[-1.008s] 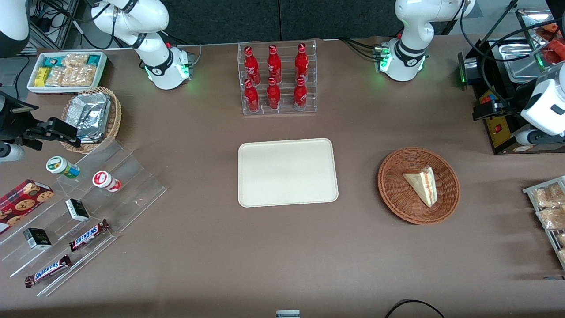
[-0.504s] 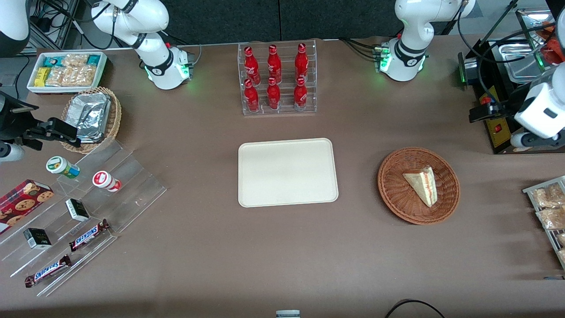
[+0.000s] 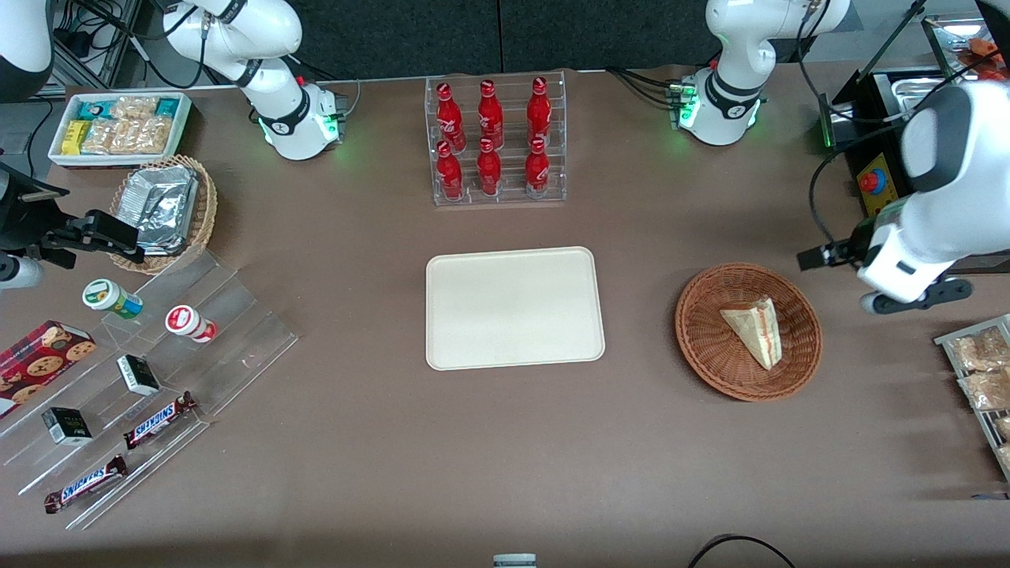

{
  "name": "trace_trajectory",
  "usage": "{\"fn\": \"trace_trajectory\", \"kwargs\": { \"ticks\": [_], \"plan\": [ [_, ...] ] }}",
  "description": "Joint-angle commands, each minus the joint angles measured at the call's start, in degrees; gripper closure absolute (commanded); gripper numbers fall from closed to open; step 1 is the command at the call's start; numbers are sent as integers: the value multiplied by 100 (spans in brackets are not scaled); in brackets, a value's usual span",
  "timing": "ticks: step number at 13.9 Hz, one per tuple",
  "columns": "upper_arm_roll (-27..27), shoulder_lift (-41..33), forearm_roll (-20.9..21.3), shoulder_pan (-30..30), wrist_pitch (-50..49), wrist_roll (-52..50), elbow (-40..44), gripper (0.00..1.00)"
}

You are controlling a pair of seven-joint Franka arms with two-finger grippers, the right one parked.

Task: Place sandwich from basket to tray
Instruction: 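Move the left gripper over the wicker basket and lower toward the sandwich, then close the left gripper on the wrapped sandwich in the basket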

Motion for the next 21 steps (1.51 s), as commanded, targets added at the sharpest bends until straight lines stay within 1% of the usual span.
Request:
{"fn": "trace_trajectory", "kwargs": {
  "ticks": [1, 4, 7, 10, 13, 18, 19, 20, 21],
  "plan": [
    [14, -127, 4, -107, 569, -385, -413, 0],
    [14, -118, 13, -124, 1438, -999, -913, 0],
    [14, -74, 22, -124, 2519, -1342, -1511, 0],
    [14, -4, 22, -124, 3258, -1572, -1916, 0],
    [5, 268, 22, -194, 3716, -1844, -1979, 0],
    [5, 690, 30, -238, 4499, -1923, -2137, 0],
    [5, 769, 83, -238, 4517, -1915, -2128, 0],
    [5, 848, 292, -238, 4509, -1923, -2128, 0],
    [5, 944, 373, -230, 4509, -1923, -2137, 0]
  ]
}}
